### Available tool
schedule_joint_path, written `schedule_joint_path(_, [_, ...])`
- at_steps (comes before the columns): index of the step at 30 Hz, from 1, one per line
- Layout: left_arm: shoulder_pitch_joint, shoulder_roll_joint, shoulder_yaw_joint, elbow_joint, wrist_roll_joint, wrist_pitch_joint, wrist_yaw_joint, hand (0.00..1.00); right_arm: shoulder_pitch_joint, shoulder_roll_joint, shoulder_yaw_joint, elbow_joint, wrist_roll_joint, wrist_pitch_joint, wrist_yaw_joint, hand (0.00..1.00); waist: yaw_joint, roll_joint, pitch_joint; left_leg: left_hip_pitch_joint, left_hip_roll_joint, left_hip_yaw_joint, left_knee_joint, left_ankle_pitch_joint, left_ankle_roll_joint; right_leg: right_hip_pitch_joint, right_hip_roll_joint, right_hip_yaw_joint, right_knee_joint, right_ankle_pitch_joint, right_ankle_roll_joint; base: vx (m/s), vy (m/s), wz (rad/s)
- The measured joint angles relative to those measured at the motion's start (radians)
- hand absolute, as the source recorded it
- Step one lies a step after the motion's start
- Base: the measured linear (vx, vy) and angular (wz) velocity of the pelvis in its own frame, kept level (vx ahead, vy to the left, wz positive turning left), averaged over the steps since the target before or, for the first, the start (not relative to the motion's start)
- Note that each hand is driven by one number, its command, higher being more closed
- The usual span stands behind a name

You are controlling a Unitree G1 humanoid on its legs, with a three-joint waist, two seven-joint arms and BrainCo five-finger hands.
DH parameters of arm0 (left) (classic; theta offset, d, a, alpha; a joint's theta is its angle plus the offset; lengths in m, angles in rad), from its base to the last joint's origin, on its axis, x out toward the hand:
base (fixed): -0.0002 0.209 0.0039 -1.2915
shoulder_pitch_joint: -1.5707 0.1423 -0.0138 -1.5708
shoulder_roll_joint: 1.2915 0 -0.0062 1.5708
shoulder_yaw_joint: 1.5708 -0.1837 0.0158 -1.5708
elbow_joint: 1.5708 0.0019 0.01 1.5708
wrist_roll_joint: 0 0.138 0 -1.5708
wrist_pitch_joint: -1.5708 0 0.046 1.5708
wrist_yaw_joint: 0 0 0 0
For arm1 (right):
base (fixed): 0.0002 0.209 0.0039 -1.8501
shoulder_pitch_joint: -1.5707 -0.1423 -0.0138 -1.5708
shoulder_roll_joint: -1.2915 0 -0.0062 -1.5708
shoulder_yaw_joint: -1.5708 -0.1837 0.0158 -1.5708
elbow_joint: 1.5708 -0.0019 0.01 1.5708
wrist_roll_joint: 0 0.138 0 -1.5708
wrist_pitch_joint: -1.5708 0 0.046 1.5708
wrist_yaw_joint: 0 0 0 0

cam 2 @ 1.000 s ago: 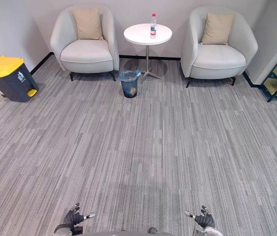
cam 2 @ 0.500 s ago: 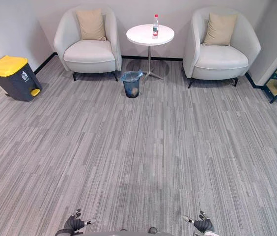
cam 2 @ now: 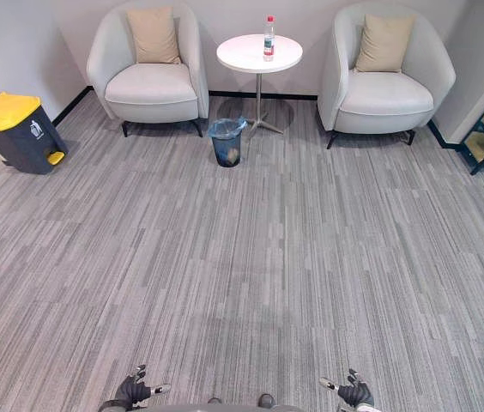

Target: Gather rubbish on tea table into small bin, then transfer packed bag to large trash can.

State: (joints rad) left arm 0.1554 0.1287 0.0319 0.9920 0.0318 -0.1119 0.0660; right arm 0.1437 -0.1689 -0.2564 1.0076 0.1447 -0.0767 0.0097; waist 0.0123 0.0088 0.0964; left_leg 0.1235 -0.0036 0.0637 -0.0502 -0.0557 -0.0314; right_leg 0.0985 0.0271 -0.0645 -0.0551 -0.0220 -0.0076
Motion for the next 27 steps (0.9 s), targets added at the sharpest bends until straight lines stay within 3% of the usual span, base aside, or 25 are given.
schedule_joint_path(8, [-0.003,0.000,-0.003,0.000,0.000,0.000,0.000,0.00,-0.001,0.000,-0.001,-0.002,0.000,0.001,0.014,0.00,0.000,0.007,0.005,-0.028,0.009,0.038,0.049,-0.041,0.010,-0.021,0.007,0.033,0.010,-0.006,0.004,-0.01,-0.006,-0.14])
schedule_joint_path(12, [-0.004,-0.002,-0.003,-0.001,-0.001,0.000,0.001,0.00,-0.011,0.000,-0.004,-0.003,0.000,0.002,0.013,0.00,0.001,0.014,0.009,-0.071,0.018,0.079,0.125,-0.102,0.015,-0.094,0.010,0.065,0.122,-0.077,0.011,0.04,0.009,-0.26])
schedule_joint_path(15, [-0.010,0.001,-0.003,-0.003,-0.002,0.000,0.001,0.00,-0.020,0.000,-0.005,-0.004,0.000,0.009,0.013,0.00,0.000,0.010,0.024,-0.081,0.015,0.102,0.186,-0.155,0.029,-0.165,0.001,0.082,0.293,-0.174,0.037,0.10,0.025,-0.23])
schedule_joint_path(16, [-0.013,0.002,-0.003,-0.003,-0.002,0.000,0.001,0.00,-0.022,0.000,-0.005,-0.004,0.000,0.010,0.013,0.00,0.002,0.010,0.030,-0.082,0.014,0.109,0.213,-0.182,0.029,-0.199,-0.008,0.079,0.380,-0.211,0.083,0.13,0.047,-0.35])
schedule_joint_path(17, [-0.018,0.002,-0.006,-0.003,-0.003,0.001,0.001,0.00,-0.032,0.000,-0.005,-0.004,0.000,0.010,0.013,0.00,0.002,0.013,0.040,-0.081,0.014,0.118,0.224,-0.193,0.032,-0.230,-0.015,0.059,0.463,-0.225,0.105,0.11,0.048,-0.27])
schedule_joint_path(18, [-0.022,0.003,-0.013,-0.003,-0.003,0.001,0.001,0.00,-0.038,0.001,-0.005,-0.005,0.000,0.010,0.013,0.00,0.002,0.015,0.048,-0.073,0.014,0.123,0.226,-0.199,0.034,-0.257,-0.020,0.044,0.528,-0.228,0.110,0.13,0.057,-0.14])
schedule_joint_path(20, [-0.036,0.018,-0.037,-0.007,-0.003,0.001,0.002,0.00,-0.046,0.009,-0.005,-0.006,0.000,0.010,0.013,0.00,-0.006,0.009,0.071,-0.008,-0.004,0.125,0.206,-0.214,0.055,-0.357,-0.070,-0.029,0.809,-0.214,0.126,0.23,0.039,0.03])
schedule_joint_path(22, [-0.050,0.024,-0.040,-0.010,-0.003,0.006,0.002,0.00,-0.048,0.009,-0.001,-0.005,0.000,0.013,0.014,0.00,-0.016,0.020,0.090,0.033,-0.007,0.107,0.190,-0.220,0.061,-0.399,-0.107,-0.090,0.891,-0.266,0.101,0.21,-0.008,0.24])
schedule_joint_path(25, [-0.073,0.027,-0.039,-0.012,-0.013,0.011,0.003,0.00,-0.060,-0.005,0.000,-0.005,0.000,0.013,0.014,0.00,-0.052,0.031,0.106,0.071,0.028,0.072,0.152,-0.224,0.060,-0.479,-0.114,-0.149,0.785,-0.294,0.073,0.34,-0.102,0.39])
schedule_joint_path(26, [-0.087,0.024,-0.039,-0.012,-0.019,0.014,0.003,0.00,-0.076,-0.014,0.000,-0.009,0.000,0.013,0.013,0.00,-0.055,0.034,0.115,0.085,0.049,0.071,0.149,-0.224,0.059,-0.509,-0.110,-0.153,0.691,-0.269,0.065,0.35,-0.130,0.24])
schedule_joint_path(27, [-0.088,0.022,-0.040,-0.012,-0.020,0.014,0.001,0.00,-0.068,-0.022,0.001,-0.010,0.000,0.013,0.013,0.00,-0.055,0.032,0.114,0.099,0.058,0.072,0.150,-0.228,0.030,-0.519,-0.106,-0.146,0.560,-0.189,0.062,0.39,-0.144,0.19])
